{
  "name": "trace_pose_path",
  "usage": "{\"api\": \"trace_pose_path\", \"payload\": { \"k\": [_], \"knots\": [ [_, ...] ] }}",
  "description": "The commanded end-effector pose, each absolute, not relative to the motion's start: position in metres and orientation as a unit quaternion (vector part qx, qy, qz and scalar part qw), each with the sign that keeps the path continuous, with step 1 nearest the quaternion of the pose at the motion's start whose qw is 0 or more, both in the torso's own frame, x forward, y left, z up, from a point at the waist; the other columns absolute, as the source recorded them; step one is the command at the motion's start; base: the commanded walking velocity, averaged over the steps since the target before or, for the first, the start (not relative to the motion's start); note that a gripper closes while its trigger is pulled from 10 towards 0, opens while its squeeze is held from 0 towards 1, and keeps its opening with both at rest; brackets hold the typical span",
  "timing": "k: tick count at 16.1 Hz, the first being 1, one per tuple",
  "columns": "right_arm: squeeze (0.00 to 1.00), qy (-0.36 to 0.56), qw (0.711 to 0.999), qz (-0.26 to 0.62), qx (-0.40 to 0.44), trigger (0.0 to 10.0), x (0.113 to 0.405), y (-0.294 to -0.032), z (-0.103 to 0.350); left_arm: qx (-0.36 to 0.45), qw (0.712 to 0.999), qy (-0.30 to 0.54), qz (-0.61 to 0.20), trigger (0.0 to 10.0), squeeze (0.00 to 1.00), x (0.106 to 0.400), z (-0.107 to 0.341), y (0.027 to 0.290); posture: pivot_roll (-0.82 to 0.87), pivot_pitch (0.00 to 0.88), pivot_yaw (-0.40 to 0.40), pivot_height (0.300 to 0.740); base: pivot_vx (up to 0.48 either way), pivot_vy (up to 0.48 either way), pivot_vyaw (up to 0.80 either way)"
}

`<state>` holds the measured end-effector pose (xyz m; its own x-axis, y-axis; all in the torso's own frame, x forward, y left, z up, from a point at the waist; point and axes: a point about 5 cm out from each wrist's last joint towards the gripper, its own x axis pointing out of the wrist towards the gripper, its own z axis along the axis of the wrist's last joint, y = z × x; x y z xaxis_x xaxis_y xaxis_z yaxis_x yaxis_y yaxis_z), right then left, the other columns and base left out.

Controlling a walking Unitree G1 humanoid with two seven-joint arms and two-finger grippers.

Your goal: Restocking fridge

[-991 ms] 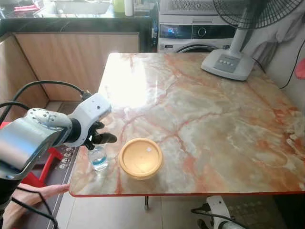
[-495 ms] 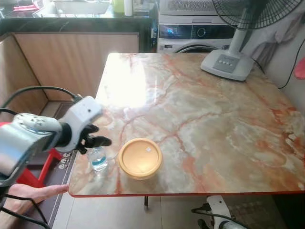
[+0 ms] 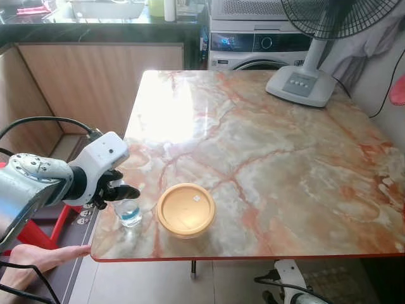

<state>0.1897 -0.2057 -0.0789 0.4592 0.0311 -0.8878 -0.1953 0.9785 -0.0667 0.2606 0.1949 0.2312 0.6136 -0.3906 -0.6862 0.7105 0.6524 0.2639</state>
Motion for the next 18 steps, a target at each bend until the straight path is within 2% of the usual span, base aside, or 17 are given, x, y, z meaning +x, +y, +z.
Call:
{"api": "trace_pose_path", "payload": {
  "k": [1,11,12,13,14,18],
  "knots": [
    [0.0,0.519,0.847,0.07,-0.088,10.0,0.1901,-0.2072,-0.0785,0.274,0.863,0.302,-0.3,10.0,0.0,0.26,0.2351,0.2022,0.2,0.0,-0.047,0.74,0.0,0.0,0.0],
    [0.0,0.519,0.847,0.072,-0.089,10.0,0.1904,-0.2083,-0.0781,0.273,0.864,0.307,-0.29,10.0,0.0,0.2587,0.2344,0.2052,0.2,0.0,-0.051,0.74,0.0,0.0,0.0],
    [0.0,0.519,0.847,0.072,-0.089,10.0,0.1904,-0.2082,-0.0781,0.273,0.865,0.307,-0.289,4.3,0.0,0.2588,0.2342,0.2055,0.2,0.0,-0.052,0.74,0.0,0.0,0.0],
    [0.0,0.519,0.847,0.072,-0.09,10.0,0.1904,-0.2082,-0.0781,0.273,0.865,0.307,-0.289,4.3,0.0,0.2589,0.2341,0.2056,0.2,0.0,-0.052,0.74,0.0,0.0,0.0],
    [0.0,0.519,0.847,0.072,-0.089,10.0,0.1903,-0.2083,-0.0781,0.273,0.865,0.308,-0.288,0.0,0.0,0.2588,0.2335,0.2058,0.2,0.0,-0.051,0.74,0.0,0.0,0.0],
    [0.0,0.519,0.847,0.072,-0.089,10.0,0.1904,-0.2082,-0.0781,0.272,0.865,0.309,-0.287,0.0,0.0,0.259,0.2318,0.207,0.2,0.0,-0.052,0.74,0.0,0.0,0.0]
  ]
}}
